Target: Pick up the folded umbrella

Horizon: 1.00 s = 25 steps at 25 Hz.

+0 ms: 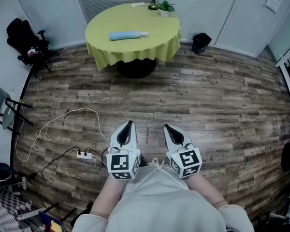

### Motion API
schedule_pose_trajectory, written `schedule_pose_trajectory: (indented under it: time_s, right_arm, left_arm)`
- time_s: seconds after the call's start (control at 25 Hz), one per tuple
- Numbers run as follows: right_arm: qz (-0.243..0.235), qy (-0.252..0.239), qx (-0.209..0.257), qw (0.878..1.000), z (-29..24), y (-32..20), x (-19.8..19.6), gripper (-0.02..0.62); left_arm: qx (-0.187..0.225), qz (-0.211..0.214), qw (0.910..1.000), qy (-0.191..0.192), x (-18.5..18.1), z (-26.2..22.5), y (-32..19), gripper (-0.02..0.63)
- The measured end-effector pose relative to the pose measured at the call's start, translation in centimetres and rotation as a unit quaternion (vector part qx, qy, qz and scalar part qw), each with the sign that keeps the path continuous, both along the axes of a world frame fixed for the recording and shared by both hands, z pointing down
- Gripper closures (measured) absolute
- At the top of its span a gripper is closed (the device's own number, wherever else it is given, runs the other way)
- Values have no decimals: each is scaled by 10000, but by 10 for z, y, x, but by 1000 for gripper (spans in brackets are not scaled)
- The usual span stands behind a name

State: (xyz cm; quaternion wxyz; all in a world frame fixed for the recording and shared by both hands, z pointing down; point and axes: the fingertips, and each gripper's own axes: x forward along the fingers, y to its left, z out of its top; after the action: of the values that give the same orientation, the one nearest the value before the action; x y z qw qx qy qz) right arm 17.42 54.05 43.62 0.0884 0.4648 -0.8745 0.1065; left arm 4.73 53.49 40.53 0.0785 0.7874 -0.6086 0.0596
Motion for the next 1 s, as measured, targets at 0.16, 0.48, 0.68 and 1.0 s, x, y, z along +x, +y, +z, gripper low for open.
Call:
schedule_pose_trajectory:
  time_s: [0.16,0.48,0.68,1.0]
  right_arm:
    - [-32,27,-45,10000,1,0,-2,595]
    - [-82,58,-112,9999,7,-1,1,595]
    - [-97,56,-98,9999,6,-1,0,595]
    - [-87,53,-367,9993,25,-2,-1,595]
  left_arm:
    - [-27,-28,10000,26,-3,-1,-1,600]
    - [-127,-54,9999,-3,1,8,0,600]
    - [-139,3,9999,-32,4,4,-1,600]
    - [-370,-126,9992,10,-6,22,-3,600]
